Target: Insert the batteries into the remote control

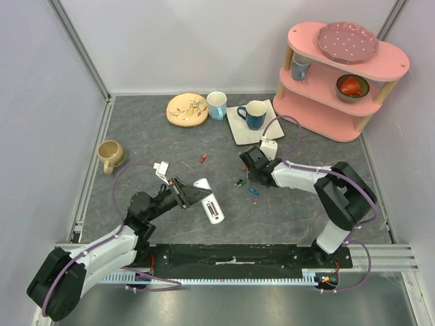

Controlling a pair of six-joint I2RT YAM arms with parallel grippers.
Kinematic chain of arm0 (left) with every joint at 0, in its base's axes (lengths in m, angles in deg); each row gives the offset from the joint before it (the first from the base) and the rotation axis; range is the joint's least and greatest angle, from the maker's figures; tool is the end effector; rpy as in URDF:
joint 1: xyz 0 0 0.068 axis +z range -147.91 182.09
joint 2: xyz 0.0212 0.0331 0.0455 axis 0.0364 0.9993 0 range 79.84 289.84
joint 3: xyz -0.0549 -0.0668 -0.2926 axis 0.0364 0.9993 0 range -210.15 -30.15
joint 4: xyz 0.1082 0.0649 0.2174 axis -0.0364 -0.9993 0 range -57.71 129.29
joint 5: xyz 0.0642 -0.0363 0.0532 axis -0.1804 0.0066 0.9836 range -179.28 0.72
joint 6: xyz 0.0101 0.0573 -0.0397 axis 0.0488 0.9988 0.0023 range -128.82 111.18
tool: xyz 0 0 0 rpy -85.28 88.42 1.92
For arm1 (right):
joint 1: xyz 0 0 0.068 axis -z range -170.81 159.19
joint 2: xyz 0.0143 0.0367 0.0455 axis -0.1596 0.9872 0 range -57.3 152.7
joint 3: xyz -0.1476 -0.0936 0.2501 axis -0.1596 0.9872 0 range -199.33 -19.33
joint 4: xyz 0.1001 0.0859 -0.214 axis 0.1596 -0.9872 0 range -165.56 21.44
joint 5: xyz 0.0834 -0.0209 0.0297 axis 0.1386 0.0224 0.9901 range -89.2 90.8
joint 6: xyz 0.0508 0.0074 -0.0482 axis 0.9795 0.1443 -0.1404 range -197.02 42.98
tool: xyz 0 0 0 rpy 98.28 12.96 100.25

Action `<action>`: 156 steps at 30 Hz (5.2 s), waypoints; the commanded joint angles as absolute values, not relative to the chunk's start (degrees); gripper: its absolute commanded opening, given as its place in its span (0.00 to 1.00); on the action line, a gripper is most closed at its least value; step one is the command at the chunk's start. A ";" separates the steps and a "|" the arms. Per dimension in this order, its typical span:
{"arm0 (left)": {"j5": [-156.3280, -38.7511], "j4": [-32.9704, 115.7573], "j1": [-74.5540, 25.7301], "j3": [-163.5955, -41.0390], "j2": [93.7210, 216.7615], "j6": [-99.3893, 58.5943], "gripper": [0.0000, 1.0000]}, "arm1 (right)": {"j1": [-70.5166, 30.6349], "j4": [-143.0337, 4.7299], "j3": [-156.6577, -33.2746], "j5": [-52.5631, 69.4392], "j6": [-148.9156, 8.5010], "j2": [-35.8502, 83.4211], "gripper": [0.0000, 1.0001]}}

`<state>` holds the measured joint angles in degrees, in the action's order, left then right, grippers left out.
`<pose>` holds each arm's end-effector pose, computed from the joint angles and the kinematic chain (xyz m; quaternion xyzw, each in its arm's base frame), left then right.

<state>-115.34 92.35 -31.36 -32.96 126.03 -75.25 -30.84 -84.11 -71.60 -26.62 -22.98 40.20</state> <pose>0.1109 -0.1036 0.2319 -0.0131 0.6514 -0.6635 0.3679 0.2677 0.1902 0.1749 0.1740 0.9258 0.0230 0.3348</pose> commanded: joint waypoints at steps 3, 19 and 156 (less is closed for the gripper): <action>-115.73 93.87 -31.14 -30.50 124.75 -75.70 0.02 | -31.51 -88.24 -69.34 -26.10 -20.77 41.23 0.50; -115.47 93.52 -31.14 -30.15 123.60 -75.97 0.02 | -31.42 -85.35 -74.88 -18.82 -60.20 34.91 0.41; -115.12 94.05 -31.31 -28.48 124.31 -77.28 0.02 | -27.11 -96.24 -81.47 -15.38 -42.75 45.44 0.44</action>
<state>-115.30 90.82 -31.36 -32.96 124.43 -76.26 -27.92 -93.97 -79.41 -19.67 -42.13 43.72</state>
